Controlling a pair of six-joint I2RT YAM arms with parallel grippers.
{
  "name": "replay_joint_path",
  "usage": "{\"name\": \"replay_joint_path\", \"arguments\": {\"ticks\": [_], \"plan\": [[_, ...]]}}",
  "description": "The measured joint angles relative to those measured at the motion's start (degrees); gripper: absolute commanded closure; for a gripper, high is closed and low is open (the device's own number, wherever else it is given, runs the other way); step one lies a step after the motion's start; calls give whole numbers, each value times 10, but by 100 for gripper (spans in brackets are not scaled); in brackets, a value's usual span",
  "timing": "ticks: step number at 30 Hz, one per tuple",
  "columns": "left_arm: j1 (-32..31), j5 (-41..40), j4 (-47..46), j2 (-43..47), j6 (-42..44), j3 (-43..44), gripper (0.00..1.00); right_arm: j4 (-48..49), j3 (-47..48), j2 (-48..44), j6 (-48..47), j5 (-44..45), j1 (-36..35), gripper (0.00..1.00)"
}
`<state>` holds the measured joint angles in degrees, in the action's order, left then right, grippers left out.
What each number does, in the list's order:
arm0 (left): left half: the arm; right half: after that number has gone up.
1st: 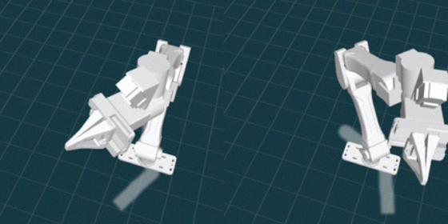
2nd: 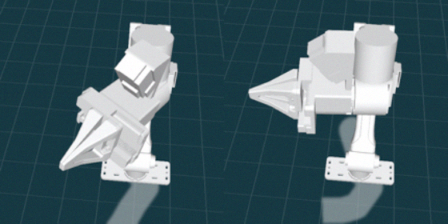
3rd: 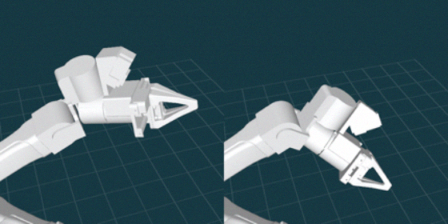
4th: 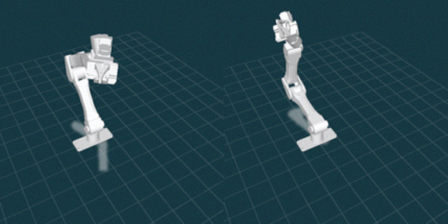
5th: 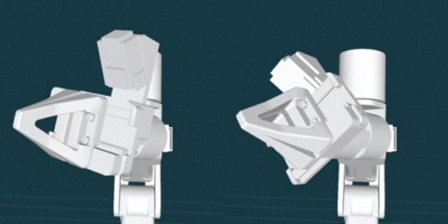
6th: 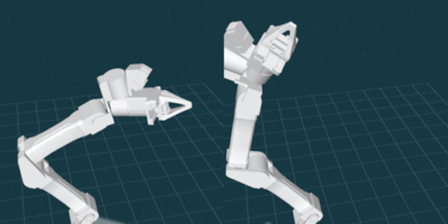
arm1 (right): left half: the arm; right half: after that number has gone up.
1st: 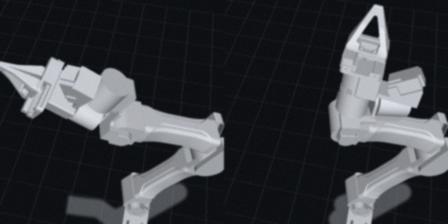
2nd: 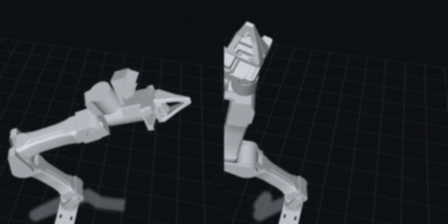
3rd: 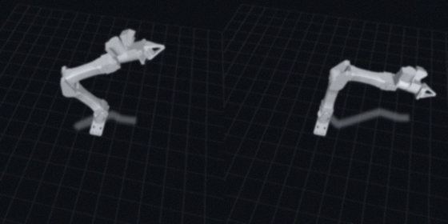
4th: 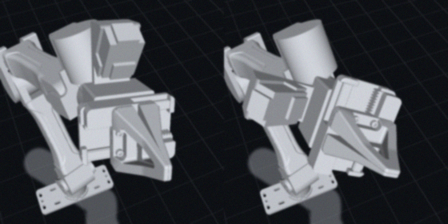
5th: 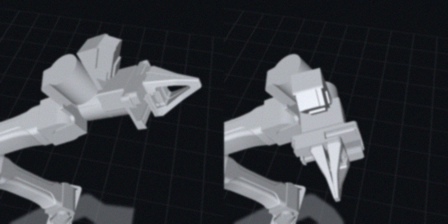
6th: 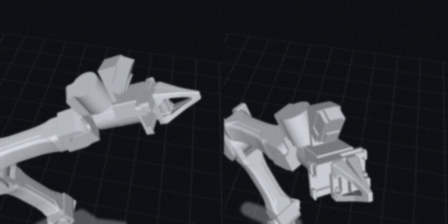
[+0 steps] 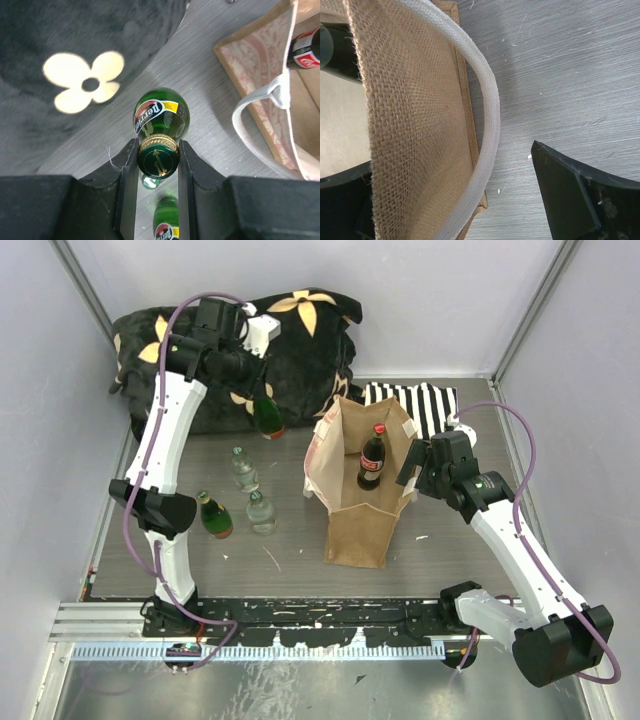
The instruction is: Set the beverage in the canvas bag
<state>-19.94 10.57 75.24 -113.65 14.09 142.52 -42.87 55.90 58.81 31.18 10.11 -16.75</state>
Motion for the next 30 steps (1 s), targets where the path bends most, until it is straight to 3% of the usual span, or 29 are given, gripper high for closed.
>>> {"name": "replay_joint_path", "arguments": {"ticks": [30], "plan": [[-103, 12, -172, -2, -29, 11, 100, 6, -6, 0, 0, -4, 0, 0]]}}
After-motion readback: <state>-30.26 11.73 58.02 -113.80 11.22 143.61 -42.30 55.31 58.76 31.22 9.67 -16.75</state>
